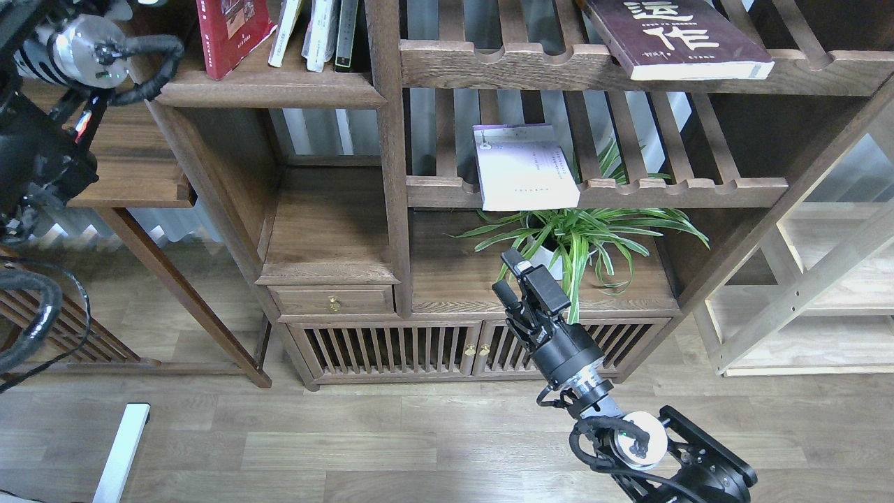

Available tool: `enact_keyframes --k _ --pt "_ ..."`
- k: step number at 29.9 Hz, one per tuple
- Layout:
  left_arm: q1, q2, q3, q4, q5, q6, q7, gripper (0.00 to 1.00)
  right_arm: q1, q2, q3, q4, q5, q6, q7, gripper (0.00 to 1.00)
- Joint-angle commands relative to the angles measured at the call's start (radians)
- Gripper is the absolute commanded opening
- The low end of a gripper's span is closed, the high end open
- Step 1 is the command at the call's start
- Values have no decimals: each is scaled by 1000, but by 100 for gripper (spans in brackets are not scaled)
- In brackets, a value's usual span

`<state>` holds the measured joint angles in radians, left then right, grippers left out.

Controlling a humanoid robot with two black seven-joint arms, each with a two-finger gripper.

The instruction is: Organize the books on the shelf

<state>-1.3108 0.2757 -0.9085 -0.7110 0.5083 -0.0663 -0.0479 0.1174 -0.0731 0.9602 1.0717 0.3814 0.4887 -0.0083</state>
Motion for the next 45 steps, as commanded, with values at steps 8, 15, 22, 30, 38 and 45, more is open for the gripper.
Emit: enact_keyframes --k 8,15,22,30,38,45 --pt "-105 -79 -20 41 -4 8 2 33 -4 -13 12 7 -1 0 1 93" --pt "-105 -6 0 24 -45 -15 -1 52 -10 -40 57 14 -1 0 1 93" --pt "50 106 13 -111 -65 -223 -15 68 -25 -77 144 51 2 0 1 94" --pt "70 122 13 -188 -139 -337 -64 89 -59 -111 204 77 10 0 1 93" --pt "117 178 2 -278 -142 -422 -67 99 -68 -80 196 77 10 0 1 93" --pt "278 194 -64 -453 -198 -422 -47 99 -53 -37 195 77 10 0 1 91"
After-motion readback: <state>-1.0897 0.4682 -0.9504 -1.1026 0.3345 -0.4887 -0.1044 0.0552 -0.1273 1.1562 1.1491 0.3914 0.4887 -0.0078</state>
